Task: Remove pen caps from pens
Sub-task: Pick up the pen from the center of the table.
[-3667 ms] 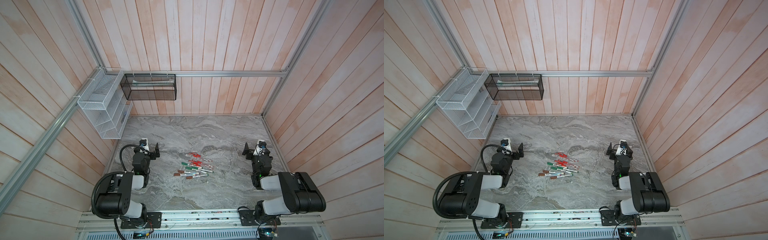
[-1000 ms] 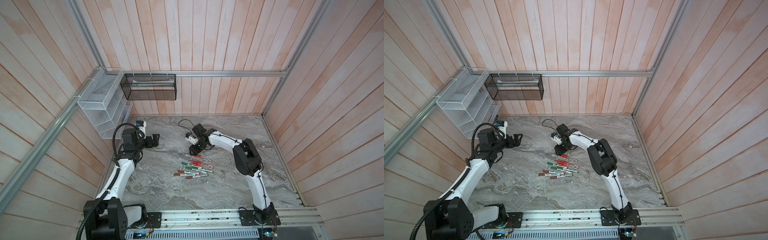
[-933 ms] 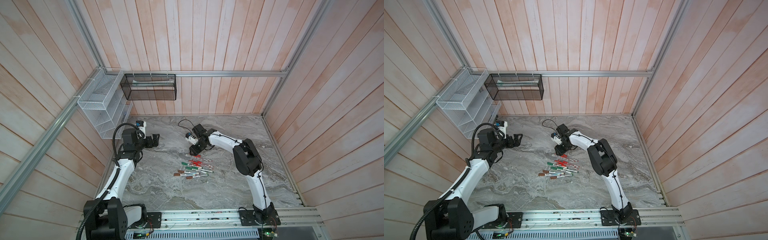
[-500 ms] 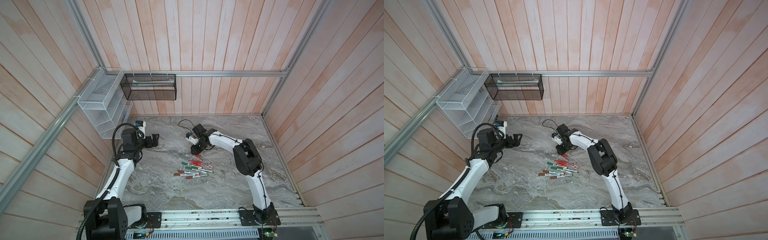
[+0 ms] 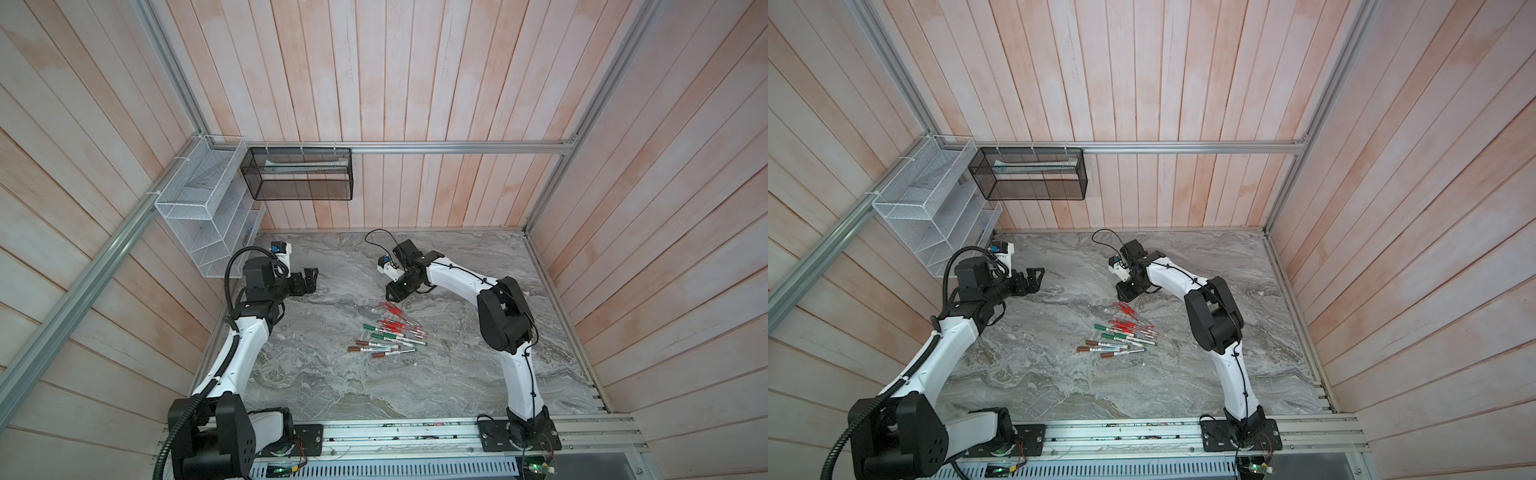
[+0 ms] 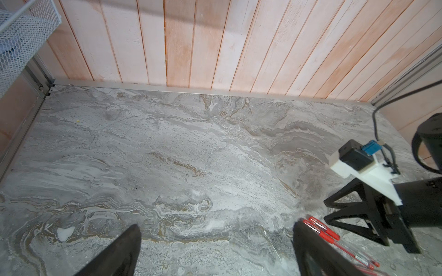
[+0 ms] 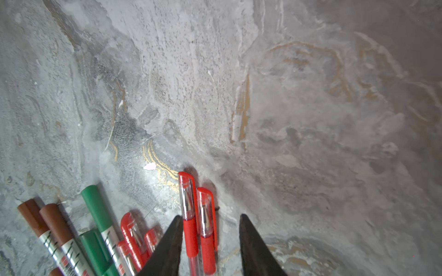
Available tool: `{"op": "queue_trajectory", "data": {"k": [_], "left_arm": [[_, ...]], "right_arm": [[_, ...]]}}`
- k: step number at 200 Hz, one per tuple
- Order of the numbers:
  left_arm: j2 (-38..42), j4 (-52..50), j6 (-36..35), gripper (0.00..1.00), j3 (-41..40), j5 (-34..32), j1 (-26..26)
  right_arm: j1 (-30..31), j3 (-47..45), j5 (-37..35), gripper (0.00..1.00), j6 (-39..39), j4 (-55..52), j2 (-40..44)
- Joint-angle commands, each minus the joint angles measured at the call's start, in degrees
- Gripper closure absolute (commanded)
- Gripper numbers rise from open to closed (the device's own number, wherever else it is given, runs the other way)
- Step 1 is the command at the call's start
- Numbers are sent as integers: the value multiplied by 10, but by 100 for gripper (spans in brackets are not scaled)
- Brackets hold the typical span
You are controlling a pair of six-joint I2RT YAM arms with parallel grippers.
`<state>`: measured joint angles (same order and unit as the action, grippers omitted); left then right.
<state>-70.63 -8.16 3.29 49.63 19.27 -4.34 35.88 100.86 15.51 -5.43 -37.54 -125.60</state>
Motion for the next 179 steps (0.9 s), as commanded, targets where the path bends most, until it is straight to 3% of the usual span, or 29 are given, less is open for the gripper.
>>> {"op": "queue_trajectory", "data": {"k": [1,109,179], "left_arm": [[-4,5,4,0,-1,9,-4],[-2,7,4,0,-3,10,-7],[3,7,5,0,-3,11,-10]], "right_arm": [[3,-3,-6,60,8,-9,-3],[17,11,-44,73,0,-26,-44],[23,32,-70,76,-1,-39,-72]]}}
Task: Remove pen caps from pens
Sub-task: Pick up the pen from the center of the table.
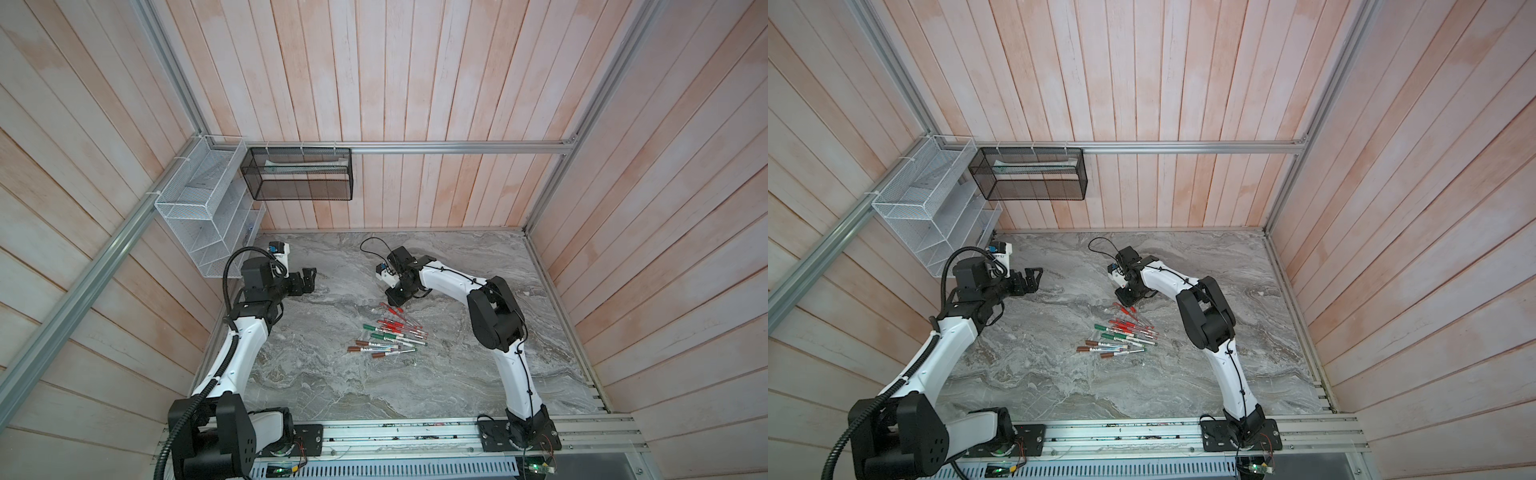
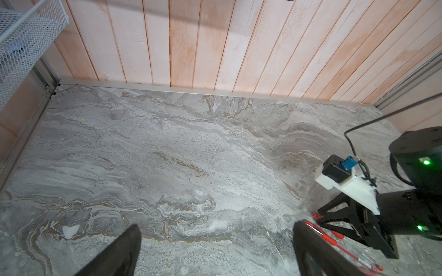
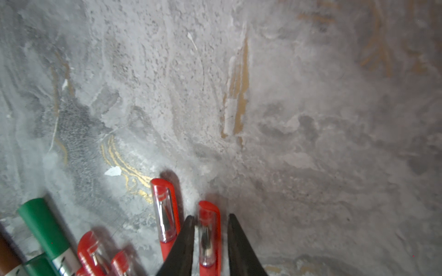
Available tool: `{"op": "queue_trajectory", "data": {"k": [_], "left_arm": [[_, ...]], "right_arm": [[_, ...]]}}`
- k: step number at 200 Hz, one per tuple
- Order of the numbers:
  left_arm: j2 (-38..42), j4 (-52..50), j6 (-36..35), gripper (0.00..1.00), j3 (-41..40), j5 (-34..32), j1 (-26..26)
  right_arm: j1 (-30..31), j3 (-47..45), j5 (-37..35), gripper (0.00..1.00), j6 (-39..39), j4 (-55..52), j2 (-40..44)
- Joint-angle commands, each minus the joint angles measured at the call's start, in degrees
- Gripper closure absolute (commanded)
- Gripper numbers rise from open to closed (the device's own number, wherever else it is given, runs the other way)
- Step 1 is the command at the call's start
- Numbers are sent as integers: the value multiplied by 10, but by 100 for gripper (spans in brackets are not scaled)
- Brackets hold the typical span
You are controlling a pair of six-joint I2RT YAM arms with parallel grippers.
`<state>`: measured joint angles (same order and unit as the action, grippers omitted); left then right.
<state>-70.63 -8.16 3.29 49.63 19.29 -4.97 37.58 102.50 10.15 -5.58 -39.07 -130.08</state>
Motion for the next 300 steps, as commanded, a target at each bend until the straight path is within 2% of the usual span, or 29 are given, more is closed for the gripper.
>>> {"op": "queue_trajectory", "data": {"k": [1,40,110,143,154,167,194,217,237,264,300], "left_arm": [[3,7,4,0,-3,11,-4],[4,8,6,0,-4,11,-4],[8,8,6,0,-5,16,-6],[9,2,8,0,10,51,-6],[4,0,37,0,25,73,-4],[-12,-6,44,0,50,89,13],[-63,-23,26,0,117,107,81],[-106,20,74,0,150,152,120],[-141,43,105,0,171,176,157],[-151,71,107,0,157,213,190],[-166,116,142,3,146,310,221]], "right_arm": [[6,16,-17,76,0,-24,-28],[6,30,-32,84,-5,-37,-39],[-17,54,-9,90,1,-32,-9],[-38,87,24,91,14,-35,8],[-44,100,29,91,21,-36,14],[-50,111,32,91,33,-34,22],[-63,132,32,92,66,-13,46],[-69,131,35,93,110,35,83],[-78,94,54,94,159,97,128],[-89,9,67,95,221,197,195],[-117,-169,134,96,360,418,298]]}}
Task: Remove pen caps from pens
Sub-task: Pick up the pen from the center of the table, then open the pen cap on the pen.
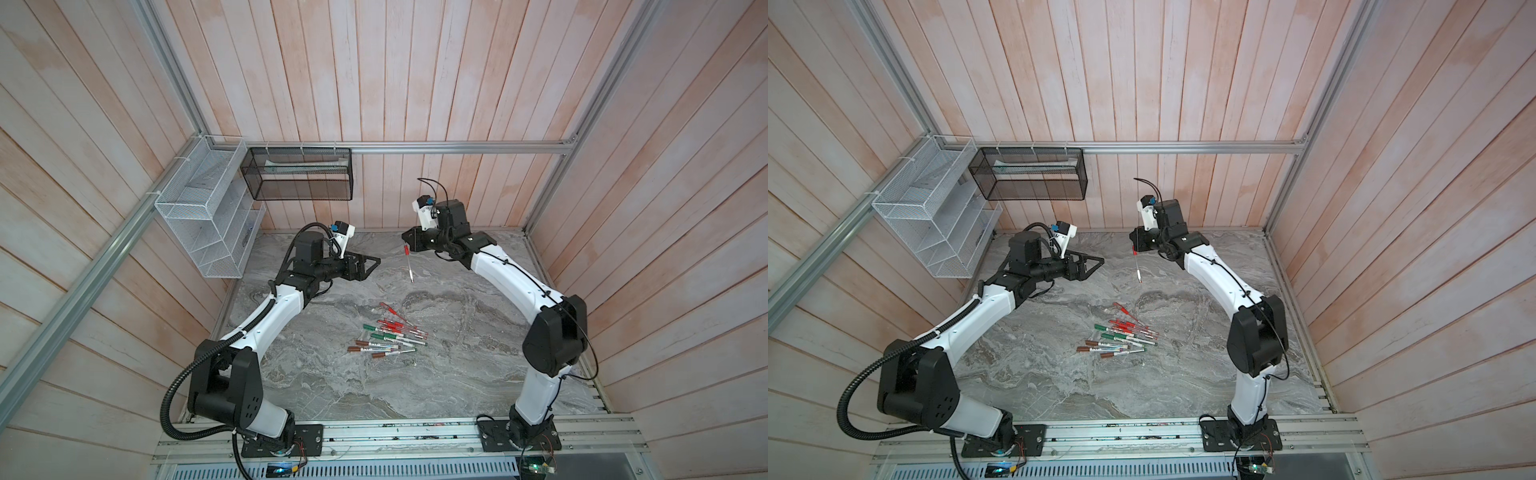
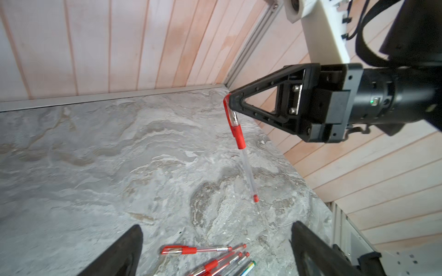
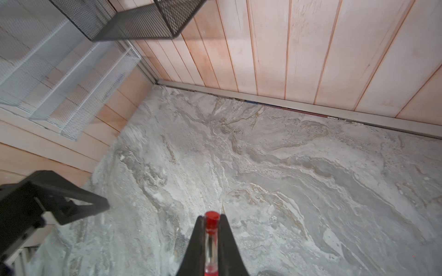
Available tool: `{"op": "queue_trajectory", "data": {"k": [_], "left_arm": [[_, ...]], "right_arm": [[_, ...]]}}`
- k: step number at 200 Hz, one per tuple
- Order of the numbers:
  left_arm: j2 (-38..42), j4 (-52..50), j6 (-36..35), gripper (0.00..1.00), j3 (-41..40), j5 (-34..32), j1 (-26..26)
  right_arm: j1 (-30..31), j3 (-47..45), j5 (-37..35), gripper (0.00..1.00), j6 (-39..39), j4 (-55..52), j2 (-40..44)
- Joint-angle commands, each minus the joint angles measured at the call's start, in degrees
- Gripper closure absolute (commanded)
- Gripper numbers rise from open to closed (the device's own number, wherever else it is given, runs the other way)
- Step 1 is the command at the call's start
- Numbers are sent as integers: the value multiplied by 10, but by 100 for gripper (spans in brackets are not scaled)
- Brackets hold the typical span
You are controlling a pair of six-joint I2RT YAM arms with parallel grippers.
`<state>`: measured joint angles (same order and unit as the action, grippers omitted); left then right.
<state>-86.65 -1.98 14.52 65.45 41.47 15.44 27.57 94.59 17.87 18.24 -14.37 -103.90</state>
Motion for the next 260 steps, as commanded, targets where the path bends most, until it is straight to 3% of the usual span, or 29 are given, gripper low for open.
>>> {"op": "queue_trajectory", "data": {"k": [1,33,79,133,173,201,226,241,260], "left_arm": [[-6,56,30,3,-12,91,18],[-18,89,48,7,-19,149,49],[-41,79,48,14,0,132,72],[-42,47,22,22,3,68,67],[-58,50,42,42,26,95,71],[-59,44,39,50,32,100,81],[-59,42,39,71,33,102,83],[-55,37,34,78,33,100,83],[-51,28,28,96,36,96,83]], "right_arm": [[-18,-94,59,96,126,177,38],[-19,-173,107,97,206,305,73],[-19,-267,139,99,316,485,95],[-19,-282,159,99,352,530,106],[-11,-283,168,99,375,562,98],[-6,-283,163,99,373,567,93],[-5,-285,162,100,375,576,87],[-5,-286,162,99,375,575,85],[-5,-290,162,100,373,577,86]]}}
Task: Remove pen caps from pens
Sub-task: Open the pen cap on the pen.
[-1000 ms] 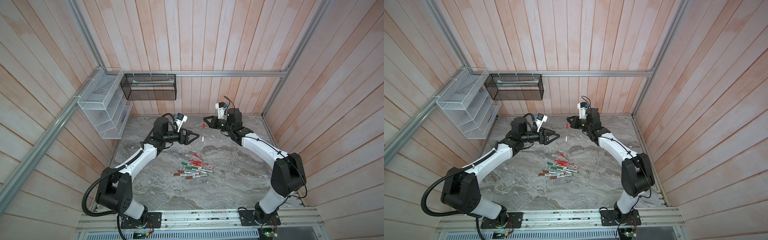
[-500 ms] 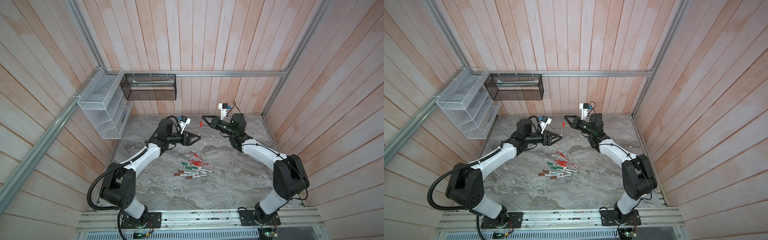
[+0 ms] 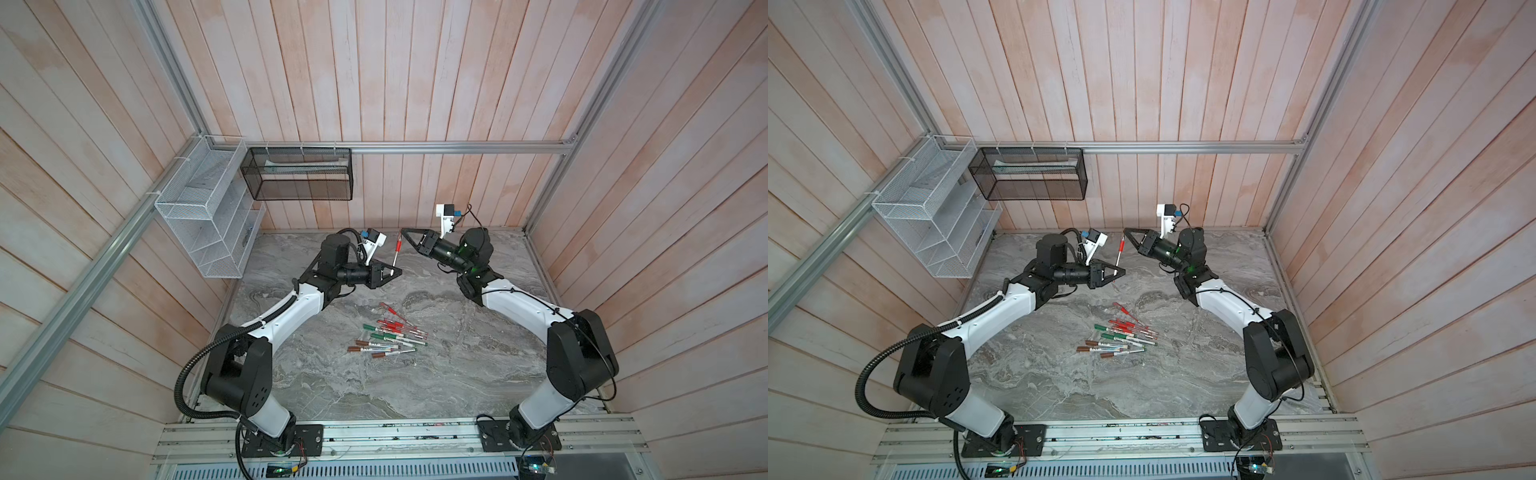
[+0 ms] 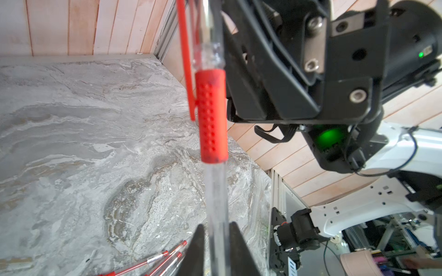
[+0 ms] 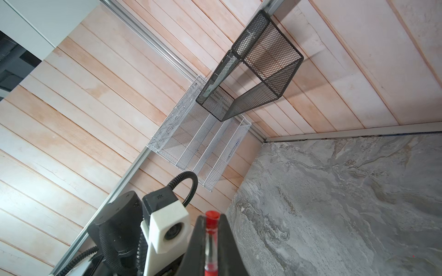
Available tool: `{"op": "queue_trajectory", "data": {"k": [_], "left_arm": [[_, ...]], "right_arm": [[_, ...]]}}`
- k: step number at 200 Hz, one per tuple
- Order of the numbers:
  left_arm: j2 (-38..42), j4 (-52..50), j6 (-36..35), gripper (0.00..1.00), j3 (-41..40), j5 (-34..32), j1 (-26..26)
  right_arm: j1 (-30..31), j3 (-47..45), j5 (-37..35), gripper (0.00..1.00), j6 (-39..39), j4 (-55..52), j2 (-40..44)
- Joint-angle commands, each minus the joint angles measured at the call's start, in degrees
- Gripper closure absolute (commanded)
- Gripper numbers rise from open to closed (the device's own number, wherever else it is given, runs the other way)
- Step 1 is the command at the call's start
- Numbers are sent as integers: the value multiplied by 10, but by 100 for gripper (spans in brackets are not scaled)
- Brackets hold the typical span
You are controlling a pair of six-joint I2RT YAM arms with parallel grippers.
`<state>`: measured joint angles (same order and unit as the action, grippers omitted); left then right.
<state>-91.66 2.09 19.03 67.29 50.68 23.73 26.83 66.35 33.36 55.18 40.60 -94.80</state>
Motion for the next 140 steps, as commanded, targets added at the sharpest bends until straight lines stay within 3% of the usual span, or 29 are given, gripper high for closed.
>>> {"op": "queue_trajectory", "data": {"k": [1,29,87,110,140], "left_arm": [[-1,-13,-18,97,18,3,0],[9,-54,-46,100,25,-53,0],[49,-140,-238,100,9,-277,0],[53,-143,-273,100,1,-298,1],[51,-149,-289,100,4,-305,16]], "right_arm": [[2,-8,7,100,4,27,-5],[-2,-18,6,96,4,22,8],[-8,-58,-39,59,36,-60,56],[-1,-44,-42,52,55,-75,42],[12,3,-42,50,54,-90,13]]}}
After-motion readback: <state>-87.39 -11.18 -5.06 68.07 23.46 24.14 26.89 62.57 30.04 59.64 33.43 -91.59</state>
